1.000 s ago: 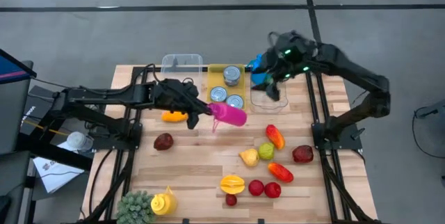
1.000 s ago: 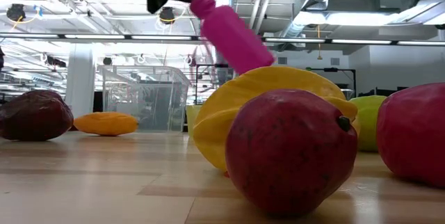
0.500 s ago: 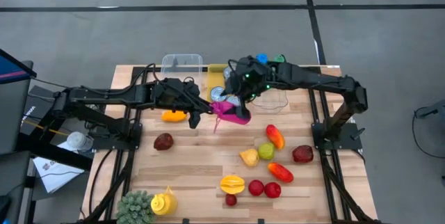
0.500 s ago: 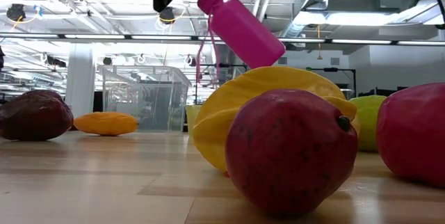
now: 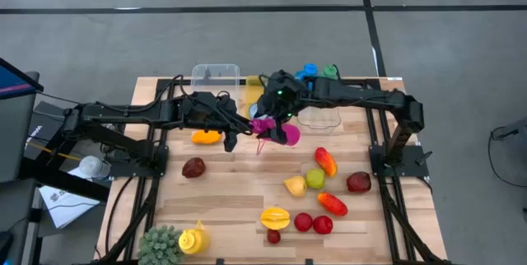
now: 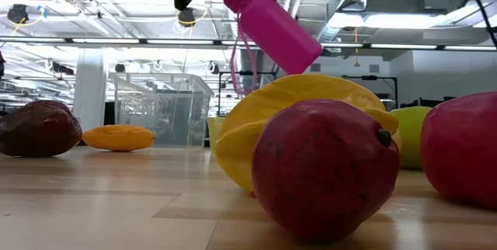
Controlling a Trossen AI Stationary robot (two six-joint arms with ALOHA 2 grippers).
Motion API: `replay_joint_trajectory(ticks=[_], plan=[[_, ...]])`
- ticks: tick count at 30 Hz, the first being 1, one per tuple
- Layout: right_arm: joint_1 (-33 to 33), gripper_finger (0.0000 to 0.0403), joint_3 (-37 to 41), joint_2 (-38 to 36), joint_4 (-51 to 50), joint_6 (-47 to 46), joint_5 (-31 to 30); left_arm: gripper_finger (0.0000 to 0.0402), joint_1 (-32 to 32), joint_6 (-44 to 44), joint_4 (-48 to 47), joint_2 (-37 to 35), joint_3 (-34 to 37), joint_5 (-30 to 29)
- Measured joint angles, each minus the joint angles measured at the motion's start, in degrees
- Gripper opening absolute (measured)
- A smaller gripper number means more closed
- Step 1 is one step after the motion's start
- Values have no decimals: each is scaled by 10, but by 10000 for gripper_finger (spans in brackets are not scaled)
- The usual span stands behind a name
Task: Pick & Place Food Item
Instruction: Put the pink tumbler into the transparent bin
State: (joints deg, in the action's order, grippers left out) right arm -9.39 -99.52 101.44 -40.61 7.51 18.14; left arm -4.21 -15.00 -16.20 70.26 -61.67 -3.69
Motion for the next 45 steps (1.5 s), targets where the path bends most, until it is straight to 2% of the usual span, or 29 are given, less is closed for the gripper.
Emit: replay_joint_trajectory(ticks=[6, 16, 21, 26, 32, 37, 45], plan=[[5, 350, 0, 10, 8, 4, 0, 54, 0, 1, 1, 0, 0, 1], [-1, 314, 0, 6, 14, 5, -2, 54, 0, 2, -3, 0, 0, 1], [4, 272, 0, 6, 11, 6, -4, 54, 0, 2, -3, 0, 0, 1], [8, 202, 0, 6, 9, 14, -5, 54, 0, 2, -3, 0, 0, 2], [11, 200, 0, 6, 5, 17, -6, 58, 0, 2, -3, 0, 0, 0], [11, 200, 0, 6, 2, 17, -5, 101, 4, 34, 5, 0, 1, -3], [-5, 200, 0, -37, -2, 19, -3, 224, 1, 32, 24, -56, 0, -19]])
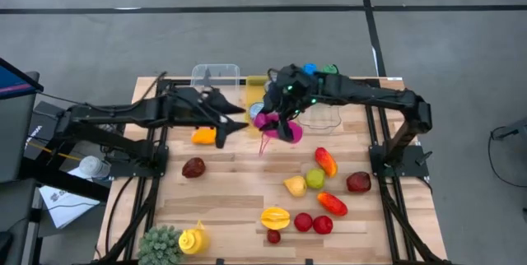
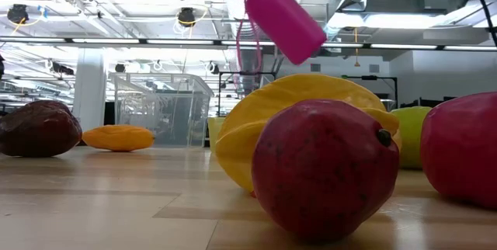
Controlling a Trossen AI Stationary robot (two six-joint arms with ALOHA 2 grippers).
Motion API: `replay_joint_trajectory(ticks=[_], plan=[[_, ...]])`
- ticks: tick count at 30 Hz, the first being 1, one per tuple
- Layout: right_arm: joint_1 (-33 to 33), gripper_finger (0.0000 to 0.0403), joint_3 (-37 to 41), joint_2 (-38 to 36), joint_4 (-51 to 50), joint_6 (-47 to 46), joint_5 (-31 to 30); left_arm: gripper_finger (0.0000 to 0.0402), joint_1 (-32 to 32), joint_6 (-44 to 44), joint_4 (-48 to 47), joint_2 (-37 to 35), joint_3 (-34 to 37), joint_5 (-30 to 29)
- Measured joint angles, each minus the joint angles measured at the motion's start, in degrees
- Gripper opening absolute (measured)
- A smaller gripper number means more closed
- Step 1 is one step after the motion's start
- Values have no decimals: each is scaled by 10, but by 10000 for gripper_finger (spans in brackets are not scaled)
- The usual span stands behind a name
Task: Pick & Place Food Item
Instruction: Put the pink tumbler into the transparent bin
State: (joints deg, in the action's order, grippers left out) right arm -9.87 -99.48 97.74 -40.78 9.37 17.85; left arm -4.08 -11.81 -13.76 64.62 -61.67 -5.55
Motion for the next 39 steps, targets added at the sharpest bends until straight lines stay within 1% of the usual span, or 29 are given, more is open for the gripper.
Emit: replay_joint_trajectory(ticks=[3, 7, 15, 18, 21, 23, 27, 30, 34, 36, 39], plan=[[-17, 200, 0, -27, -5, 10, 0, 253, 0, 0, 19, -36, 0, -16], [-47, 200, 0, -65, -15, 17, -3, 264, 0, -3, 38, -82, 0, -29], [-117, 200, 5, -152, -20, 36, 2, 243, 0, -4, 56, -157, 0, -72], [-148, 200, 28, -198, -5, 47, 3, 233, 0, 10, 61, -180, 0, -83], [-185, 206, 90, -261, 33, 44, 9, 224, 0, 32, 73, -196, 0, -89], [-209, 207, 148, -307, 79, 32, 11, 219, 0, 52, 80, -203, 0, -108], [-243, 204, 285, -394, 217, -16, 19, 212, 0, 77, 79, -205, 0, -145], [-264, 207, 386, -443, 310, -60, 19, 210, 0, 87, 79, -203, 0, -165], [-282, 212, 489, -473, 421, -105, 16, 209, -1, 88, 79, -200, 0, -172], [-286, 211, 524, -473, 466, -108, 16, 209, -4, 88, 79, -199, 0, -177], [-289, 208, 565, -466, 503, -104, 15, 209, -10, 87, 79, -197, 0, -185]])
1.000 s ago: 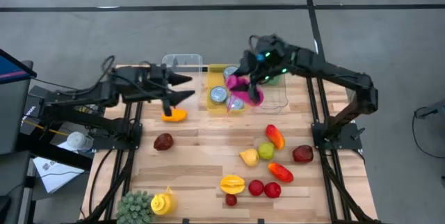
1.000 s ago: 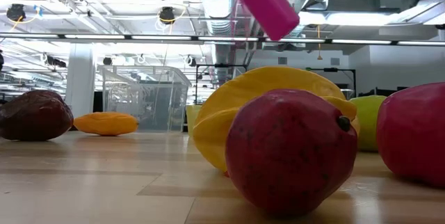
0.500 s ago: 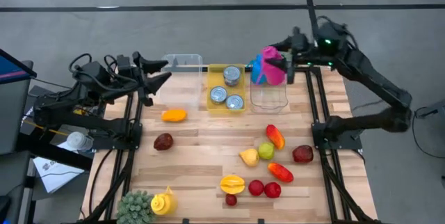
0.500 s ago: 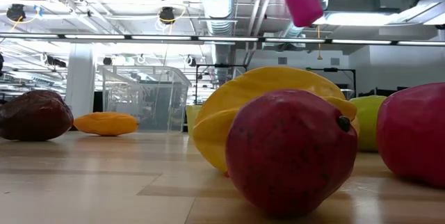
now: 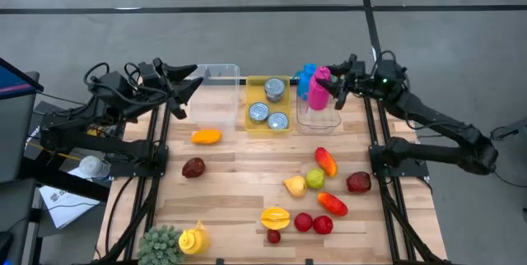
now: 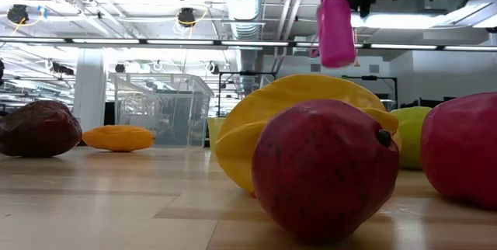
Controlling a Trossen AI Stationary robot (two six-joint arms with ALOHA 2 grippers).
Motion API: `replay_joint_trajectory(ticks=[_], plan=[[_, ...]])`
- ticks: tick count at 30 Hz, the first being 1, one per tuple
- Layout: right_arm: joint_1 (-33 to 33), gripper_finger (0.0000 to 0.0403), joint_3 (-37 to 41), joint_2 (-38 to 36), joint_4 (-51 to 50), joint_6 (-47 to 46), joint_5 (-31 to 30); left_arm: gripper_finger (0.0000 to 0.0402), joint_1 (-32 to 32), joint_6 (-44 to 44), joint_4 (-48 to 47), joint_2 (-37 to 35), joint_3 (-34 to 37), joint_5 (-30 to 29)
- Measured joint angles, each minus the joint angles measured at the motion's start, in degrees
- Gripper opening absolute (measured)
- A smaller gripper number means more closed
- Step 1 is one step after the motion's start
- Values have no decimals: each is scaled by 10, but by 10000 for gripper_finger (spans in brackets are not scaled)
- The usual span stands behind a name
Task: Pick & Place Food Item
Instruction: Put the pink tumbler into the transparent bin
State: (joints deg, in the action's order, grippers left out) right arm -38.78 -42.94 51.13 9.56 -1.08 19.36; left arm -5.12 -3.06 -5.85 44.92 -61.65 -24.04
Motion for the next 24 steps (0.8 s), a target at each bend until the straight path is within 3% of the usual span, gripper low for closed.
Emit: replay_joint_trajectory(ticks=[5, 12, 24], plan=[[-2, 210, 69, 16, 63, 29, -78, 209, -7, -1, 0, 6, 0, 0], [-23, 212, 163, 46, 243, -7, -84, 209, -25, -1, -2, 15, 0, 0], [-10, 214, 169, 163, 323, 0, -105, 209, -44, -2, 0, 32, 0, 0]])
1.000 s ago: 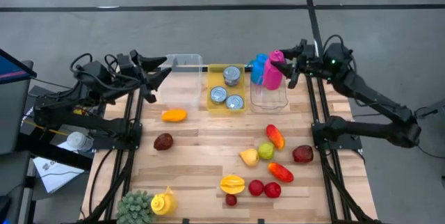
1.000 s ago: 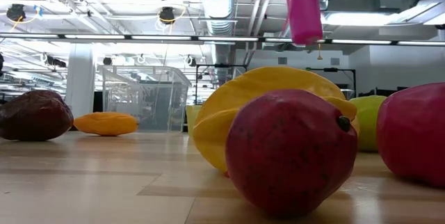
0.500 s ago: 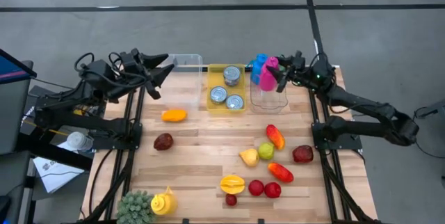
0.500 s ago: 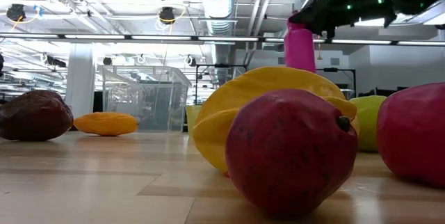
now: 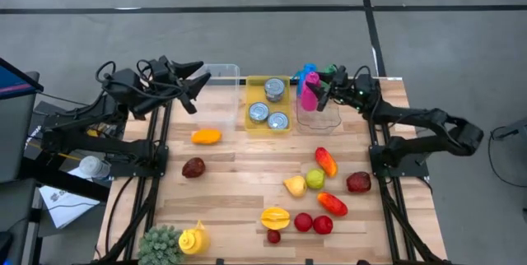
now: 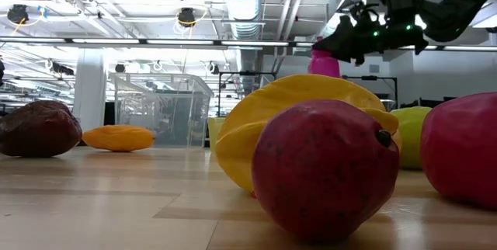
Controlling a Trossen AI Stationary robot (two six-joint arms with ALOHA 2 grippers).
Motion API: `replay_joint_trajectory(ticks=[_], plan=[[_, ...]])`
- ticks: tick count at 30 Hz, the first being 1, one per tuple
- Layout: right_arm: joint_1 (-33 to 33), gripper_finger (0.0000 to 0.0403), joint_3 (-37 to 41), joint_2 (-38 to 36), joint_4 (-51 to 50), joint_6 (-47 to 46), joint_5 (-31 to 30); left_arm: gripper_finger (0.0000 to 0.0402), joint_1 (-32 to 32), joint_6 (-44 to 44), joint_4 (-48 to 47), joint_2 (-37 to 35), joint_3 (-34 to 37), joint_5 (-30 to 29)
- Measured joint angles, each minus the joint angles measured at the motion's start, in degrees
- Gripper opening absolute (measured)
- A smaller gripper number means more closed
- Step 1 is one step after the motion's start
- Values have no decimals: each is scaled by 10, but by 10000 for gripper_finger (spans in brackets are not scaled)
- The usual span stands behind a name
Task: Pick & Place Food Item
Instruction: Put the pink tumbler into the transparent bin
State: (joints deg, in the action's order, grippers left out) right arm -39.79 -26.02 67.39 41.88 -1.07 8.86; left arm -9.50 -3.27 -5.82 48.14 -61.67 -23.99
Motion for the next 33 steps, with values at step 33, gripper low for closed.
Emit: replay_joint_trajectory(ticks=[33], plan=[[-27, 219, 78, 208, 303, -4, 2, 209, 0, -32, -1, 0, 0, 0]])
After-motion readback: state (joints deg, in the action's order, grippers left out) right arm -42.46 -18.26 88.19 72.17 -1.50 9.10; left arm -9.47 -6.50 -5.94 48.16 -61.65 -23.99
